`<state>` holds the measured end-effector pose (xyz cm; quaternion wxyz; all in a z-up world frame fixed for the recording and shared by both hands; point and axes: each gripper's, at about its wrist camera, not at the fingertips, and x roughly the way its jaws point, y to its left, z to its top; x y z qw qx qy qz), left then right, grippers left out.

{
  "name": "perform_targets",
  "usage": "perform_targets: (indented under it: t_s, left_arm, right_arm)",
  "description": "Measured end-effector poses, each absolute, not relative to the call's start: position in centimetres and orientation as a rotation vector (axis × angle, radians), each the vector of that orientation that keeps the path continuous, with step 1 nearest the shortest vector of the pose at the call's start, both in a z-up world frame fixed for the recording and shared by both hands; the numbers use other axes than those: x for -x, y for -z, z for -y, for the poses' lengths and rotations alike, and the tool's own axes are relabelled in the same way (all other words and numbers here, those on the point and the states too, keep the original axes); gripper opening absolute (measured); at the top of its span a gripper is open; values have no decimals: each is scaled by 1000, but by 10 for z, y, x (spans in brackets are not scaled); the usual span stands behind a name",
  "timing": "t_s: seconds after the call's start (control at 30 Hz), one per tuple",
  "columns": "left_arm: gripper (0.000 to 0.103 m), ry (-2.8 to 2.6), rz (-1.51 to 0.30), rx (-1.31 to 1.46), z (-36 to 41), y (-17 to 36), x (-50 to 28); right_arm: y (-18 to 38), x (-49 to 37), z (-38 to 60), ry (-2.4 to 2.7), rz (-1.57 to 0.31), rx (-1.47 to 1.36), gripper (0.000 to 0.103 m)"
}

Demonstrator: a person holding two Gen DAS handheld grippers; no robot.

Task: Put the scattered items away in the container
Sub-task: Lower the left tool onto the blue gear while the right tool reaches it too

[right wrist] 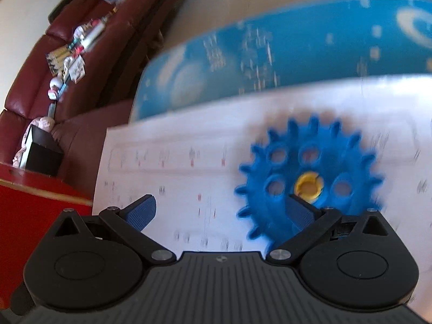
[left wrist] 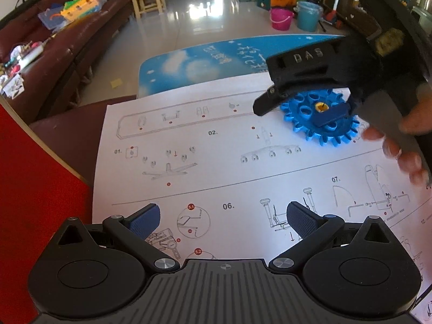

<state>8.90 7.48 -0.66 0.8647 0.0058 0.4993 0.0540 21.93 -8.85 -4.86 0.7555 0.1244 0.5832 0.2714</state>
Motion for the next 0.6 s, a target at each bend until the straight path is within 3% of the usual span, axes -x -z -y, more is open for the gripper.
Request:
perform_targets:
  t_s: [0.37,0.6]
  left_arm:
    - [103,-78,-1067,-28,-54,16,-63]
    - [102,8,-1064,-56,-32,20,-25]
  right_arm:
    - [48,-163,100,-613,-1276,-307,103]
    - [53,-102,114,-662,-1448,-440,102]
